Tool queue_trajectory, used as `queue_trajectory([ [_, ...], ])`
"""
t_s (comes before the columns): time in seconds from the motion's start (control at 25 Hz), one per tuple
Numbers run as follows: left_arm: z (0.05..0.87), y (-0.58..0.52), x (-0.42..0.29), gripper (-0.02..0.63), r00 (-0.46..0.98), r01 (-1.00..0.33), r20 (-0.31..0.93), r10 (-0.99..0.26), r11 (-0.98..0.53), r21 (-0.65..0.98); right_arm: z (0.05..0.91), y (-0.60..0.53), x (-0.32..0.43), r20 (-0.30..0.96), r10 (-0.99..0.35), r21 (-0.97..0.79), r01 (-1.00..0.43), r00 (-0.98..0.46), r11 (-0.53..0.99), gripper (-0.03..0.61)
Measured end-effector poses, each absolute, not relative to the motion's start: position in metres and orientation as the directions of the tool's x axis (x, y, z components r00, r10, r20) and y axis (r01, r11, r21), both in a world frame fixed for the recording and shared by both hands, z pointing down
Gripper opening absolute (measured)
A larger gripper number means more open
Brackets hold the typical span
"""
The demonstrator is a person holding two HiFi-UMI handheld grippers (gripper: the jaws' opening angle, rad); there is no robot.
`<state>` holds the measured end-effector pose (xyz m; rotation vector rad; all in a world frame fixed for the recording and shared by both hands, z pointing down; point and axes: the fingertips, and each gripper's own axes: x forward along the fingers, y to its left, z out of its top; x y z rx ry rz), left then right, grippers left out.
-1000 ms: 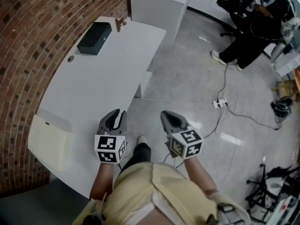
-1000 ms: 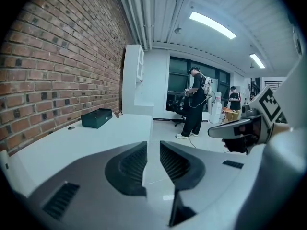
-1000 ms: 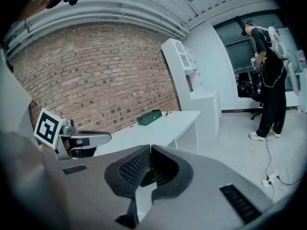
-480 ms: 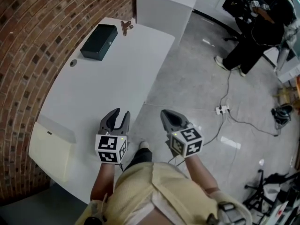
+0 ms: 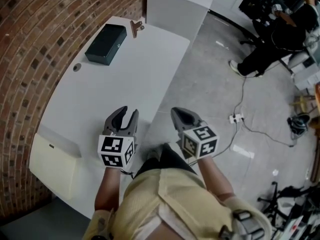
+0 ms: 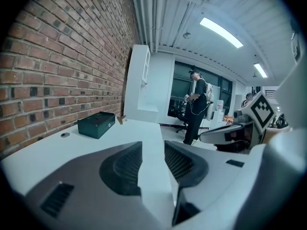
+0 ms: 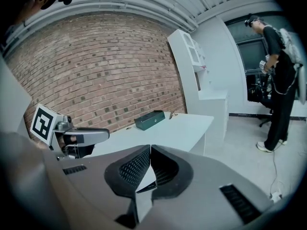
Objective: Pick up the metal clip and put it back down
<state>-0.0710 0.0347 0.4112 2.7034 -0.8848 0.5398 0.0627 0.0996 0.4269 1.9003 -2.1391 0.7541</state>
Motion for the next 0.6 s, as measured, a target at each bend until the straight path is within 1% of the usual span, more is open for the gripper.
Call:
queue_trajectory([
  [0.32,0.406,-0.014,-0.054,0.124,0.706,-0.66,0.404,-0.582,-0.747,0.078,0.428,0.029,0.091,0.425,-0.88,-0.238,-0.964,-0.215,0.12,0.005],
  [0.6,0.403,-0.088,-0.01,0.124,0.643,-0.74,0.368,-0.672,-0.669,0.072,0.432,-0.056,0.144,0.425,-0.859,-0.229,-0.952,-0.286,0.204,0.005],
])
